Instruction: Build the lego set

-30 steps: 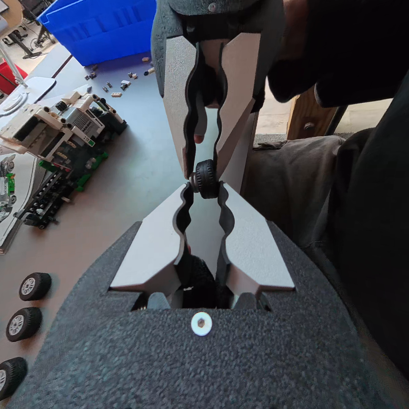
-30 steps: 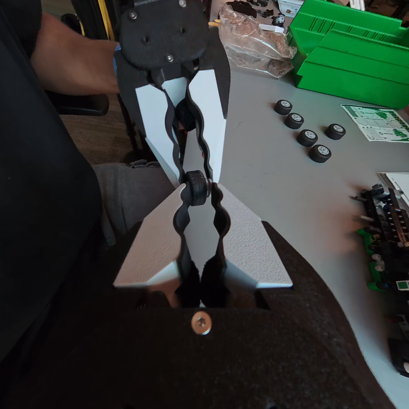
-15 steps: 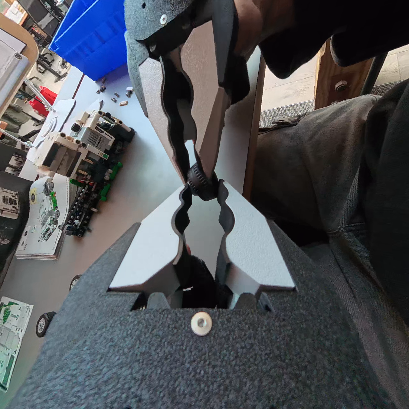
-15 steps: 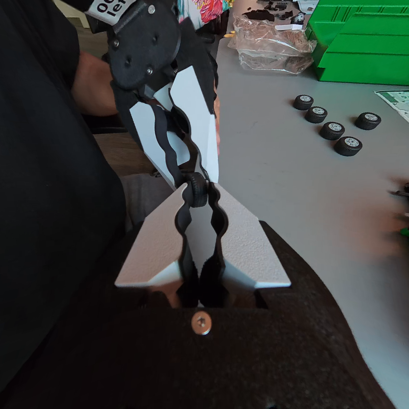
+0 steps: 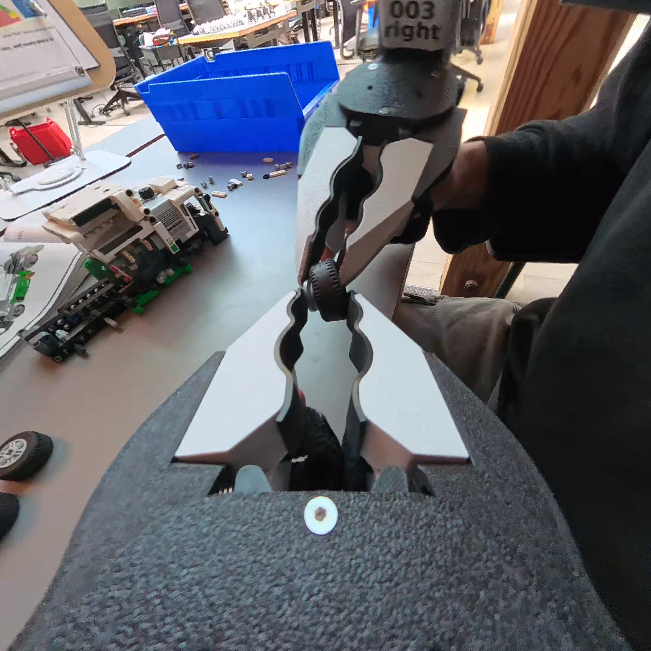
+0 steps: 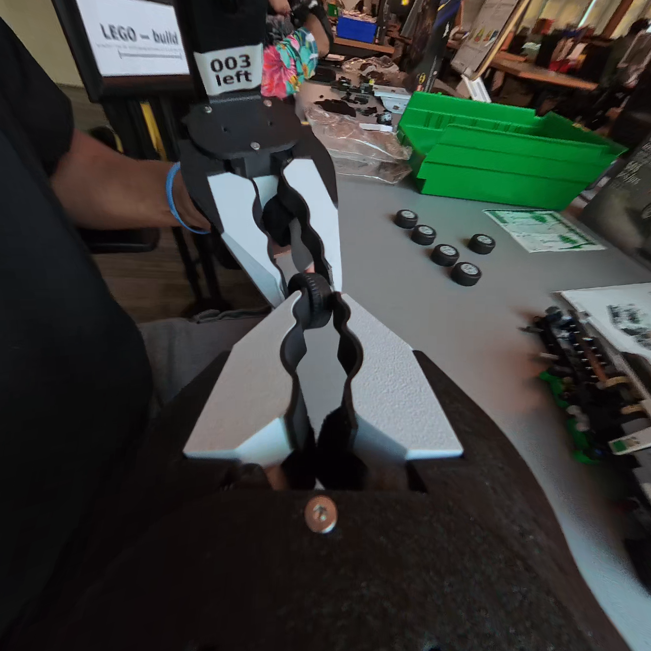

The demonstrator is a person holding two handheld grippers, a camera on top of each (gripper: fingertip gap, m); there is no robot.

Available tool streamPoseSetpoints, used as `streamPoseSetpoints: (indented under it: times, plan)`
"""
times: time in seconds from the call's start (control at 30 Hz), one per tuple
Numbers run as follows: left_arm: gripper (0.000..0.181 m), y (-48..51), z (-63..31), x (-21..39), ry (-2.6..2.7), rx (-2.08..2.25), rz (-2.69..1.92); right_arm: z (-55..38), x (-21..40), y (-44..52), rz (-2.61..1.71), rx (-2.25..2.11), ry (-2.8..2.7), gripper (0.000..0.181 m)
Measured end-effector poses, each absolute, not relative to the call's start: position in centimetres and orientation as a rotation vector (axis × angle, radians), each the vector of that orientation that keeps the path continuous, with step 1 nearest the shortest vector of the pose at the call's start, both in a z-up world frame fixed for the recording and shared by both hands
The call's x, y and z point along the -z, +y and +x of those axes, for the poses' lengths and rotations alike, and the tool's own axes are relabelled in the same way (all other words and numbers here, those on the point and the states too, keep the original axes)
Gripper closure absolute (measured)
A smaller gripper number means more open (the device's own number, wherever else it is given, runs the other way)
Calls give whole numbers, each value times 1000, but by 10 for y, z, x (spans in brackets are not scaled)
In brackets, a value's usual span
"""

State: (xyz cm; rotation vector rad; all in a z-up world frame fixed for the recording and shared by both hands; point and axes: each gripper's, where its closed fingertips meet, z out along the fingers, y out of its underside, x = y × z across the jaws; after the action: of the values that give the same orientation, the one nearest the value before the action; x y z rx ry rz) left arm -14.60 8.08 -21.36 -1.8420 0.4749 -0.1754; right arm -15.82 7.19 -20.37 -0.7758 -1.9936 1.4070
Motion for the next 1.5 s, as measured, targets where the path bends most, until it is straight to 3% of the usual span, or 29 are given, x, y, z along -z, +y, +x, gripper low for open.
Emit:
streamPoseSetpoints:
  times: [0.57, 0.83, 1.13, 1.23, 1.5]
  plan:
    - [160, 74, -138, 222, 720, -53, -1870, -146, 213, 65, -1004, -1834, -2110, 169]
    - [163, 82, -147, 205, 264, 531, -1808, -158, 193, 74, -1223, -2107, -1983, 162]
    - [163, 86, -142, 196, 84, 778, -1695, -155, 187, 78, -1255, -2253, -1871, 163]
    - [163, 88, -143, 196, 50, 788, -1693, -156, 189, 79, -1236, -2174, -1882, 165]
    - [163, 90, -159, 213, -35, 724, -1813, -170, 209, 86, -1143, -1468, -1993, 169]
